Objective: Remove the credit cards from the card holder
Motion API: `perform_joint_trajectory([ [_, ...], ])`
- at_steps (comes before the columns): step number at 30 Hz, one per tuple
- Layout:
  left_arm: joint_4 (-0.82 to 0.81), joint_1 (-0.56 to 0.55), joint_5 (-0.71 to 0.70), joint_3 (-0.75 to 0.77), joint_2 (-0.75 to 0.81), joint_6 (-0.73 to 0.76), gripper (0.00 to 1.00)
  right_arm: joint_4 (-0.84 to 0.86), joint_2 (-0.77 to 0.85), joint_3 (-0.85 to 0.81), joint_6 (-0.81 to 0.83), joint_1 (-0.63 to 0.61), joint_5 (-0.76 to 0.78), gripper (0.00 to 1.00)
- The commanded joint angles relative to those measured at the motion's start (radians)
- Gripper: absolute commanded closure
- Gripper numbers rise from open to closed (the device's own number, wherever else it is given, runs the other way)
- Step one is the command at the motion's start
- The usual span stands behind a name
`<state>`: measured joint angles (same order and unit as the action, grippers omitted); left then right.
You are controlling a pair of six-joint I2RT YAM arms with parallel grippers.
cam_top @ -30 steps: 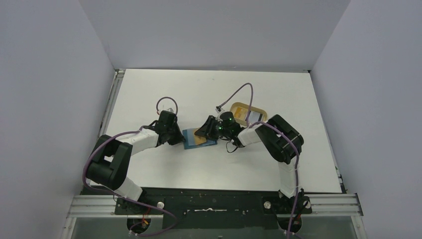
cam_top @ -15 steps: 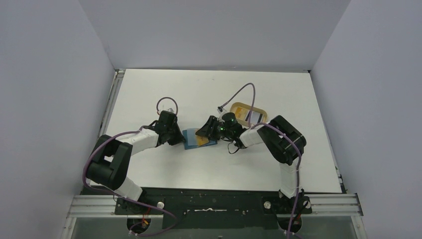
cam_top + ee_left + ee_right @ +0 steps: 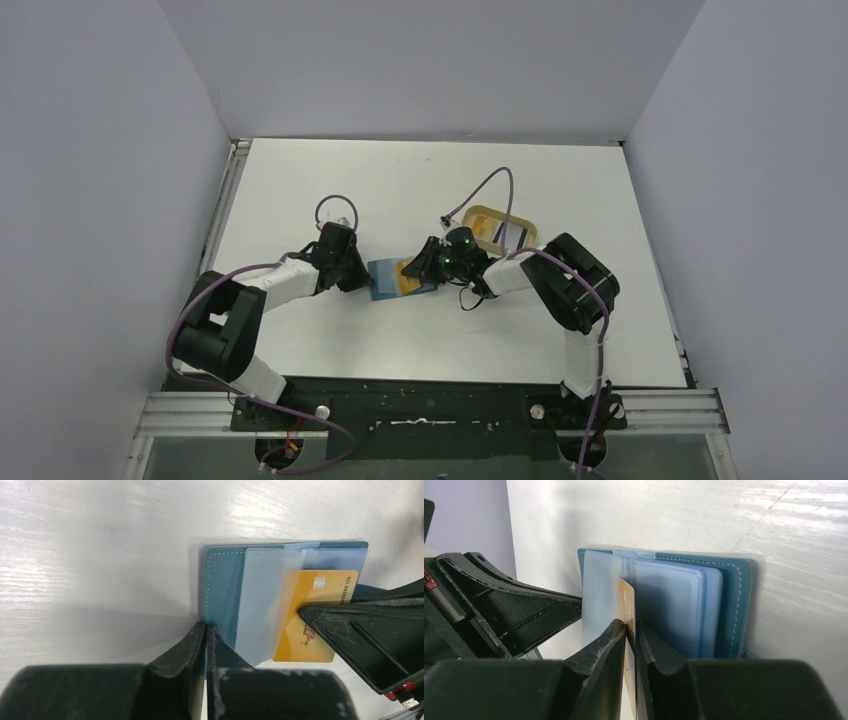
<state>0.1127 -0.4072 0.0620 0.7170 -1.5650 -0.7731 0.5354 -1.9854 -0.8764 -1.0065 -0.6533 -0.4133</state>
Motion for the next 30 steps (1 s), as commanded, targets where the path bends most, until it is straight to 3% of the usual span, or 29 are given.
perform_joint_trajectory([
  [1, 0.064, -0.007, -0.001, -0.001, -0.008, 0.037, 1.00, -0.205, 0.022, 0.060, 0.080, 0.029, 0.110, 0.88],
  [6, 0.065, -0.007, -0.003, -0.001, -0.002, 0.040, 1.00, -0.261, 0.097, 0.087, 0.099, 0.051, 0.090, 1.00],
  [9, 0.067, -0.008, -0.003, -0.001, 0.002, 0.041, 1.00, -0.258, 0.204, 0.094, 0.060, 0.069, 0.068, 1.00],
  [16, 0.064, -0.008, 0.002, -0.001, 0.009, 0.043, 1.00, -0.578, 0.402, -0.140, 0.160, 0.147, 0.139, 1.00],
  [23, 0.070, -0.008, 0.003, -0.004, 0.038, 0.044, 1.00, -0.689, 0.402, -0.202, 0.215, 0.368, 0.188, 1.00],
  [30, 0.076, -0.009, 0.002, -0.015, 0.053, 0.044, 1.00, -0.640, 0.334, -0.186, 0.204, 0.462, 0.219, 1.00],
])
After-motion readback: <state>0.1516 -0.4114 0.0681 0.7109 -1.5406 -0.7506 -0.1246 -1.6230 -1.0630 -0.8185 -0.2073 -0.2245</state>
